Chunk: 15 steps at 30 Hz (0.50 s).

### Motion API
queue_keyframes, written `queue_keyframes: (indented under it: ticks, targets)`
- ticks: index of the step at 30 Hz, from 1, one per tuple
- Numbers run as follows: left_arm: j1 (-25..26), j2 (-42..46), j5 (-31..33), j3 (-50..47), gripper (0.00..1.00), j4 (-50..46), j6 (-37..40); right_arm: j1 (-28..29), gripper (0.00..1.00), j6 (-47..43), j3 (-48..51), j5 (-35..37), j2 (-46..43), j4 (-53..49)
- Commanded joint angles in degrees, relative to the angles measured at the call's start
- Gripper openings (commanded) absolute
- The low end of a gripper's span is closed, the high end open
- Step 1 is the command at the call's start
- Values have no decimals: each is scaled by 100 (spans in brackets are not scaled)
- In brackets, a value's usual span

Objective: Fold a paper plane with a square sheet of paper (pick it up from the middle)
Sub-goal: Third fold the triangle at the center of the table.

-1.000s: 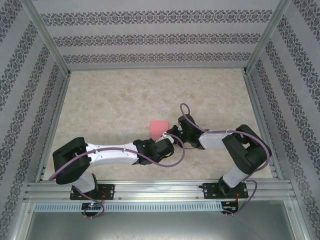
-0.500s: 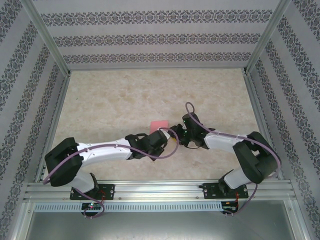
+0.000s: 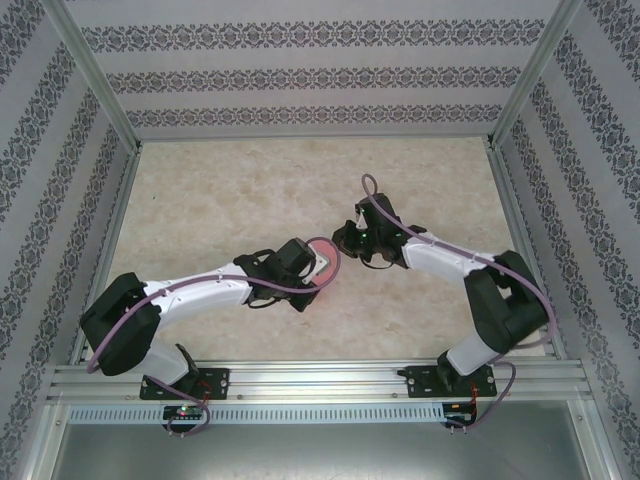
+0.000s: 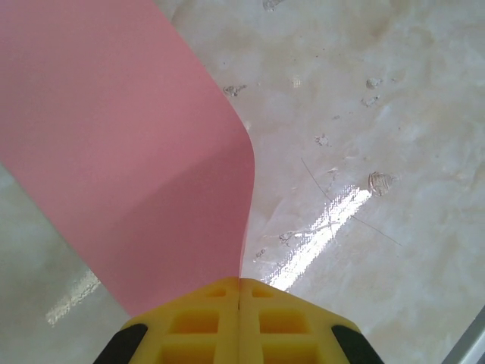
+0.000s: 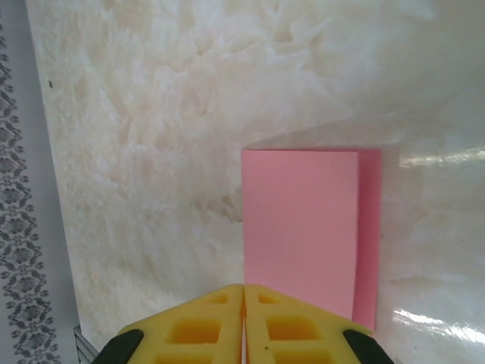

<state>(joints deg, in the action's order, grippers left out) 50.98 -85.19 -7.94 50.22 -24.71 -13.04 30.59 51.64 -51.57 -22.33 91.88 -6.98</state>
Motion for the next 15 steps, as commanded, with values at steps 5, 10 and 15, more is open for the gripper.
queue_keyframes:
  ticks: [5,10,15]
  targets:
    - [-253,-129,-408,45,0,77,157,157,9,-770,-1055,-217,1069,-802]
    - [-338,-162,-487,51,0,72,176,160,8,-1163,-1418,65,1598,-1368]
    - [-487,-239,-649,107,0,64,168,167,7,-1411,-1544,66,1905,-1499]
